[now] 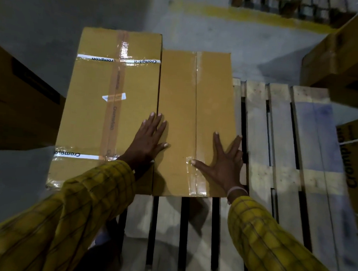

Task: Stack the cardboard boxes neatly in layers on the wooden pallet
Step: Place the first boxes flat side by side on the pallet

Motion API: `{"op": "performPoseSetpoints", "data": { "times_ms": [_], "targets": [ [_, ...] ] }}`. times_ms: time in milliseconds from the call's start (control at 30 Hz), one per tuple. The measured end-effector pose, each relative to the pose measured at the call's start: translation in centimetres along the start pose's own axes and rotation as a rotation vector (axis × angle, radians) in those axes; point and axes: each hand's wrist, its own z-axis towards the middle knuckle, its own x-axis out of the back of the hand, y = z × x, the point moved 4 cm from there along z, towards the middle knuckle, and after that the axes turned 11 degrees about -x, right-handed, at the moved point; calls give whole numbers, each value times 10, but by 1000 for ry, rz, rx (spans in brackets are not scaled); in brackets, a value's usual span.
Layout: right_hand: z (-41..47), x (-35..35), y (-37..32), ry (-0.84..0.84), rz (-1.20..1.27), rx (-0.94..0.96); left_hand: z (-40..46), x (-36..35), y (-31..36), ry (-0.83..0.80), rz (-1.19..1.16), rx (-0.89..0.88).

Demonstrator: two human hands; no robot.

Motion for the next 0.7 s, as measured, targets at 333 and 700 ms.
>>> {"op": "performPoseSetpoints", "data": {
  "times_ms": [333,700],
  "targets": [
    [1,-3,2,-15,-85,-1,-2,0,4,-51,22,-35],
    [-74,42,-140,-201,-162,326,-90,108,49,11,-173,140]
  ]
}}
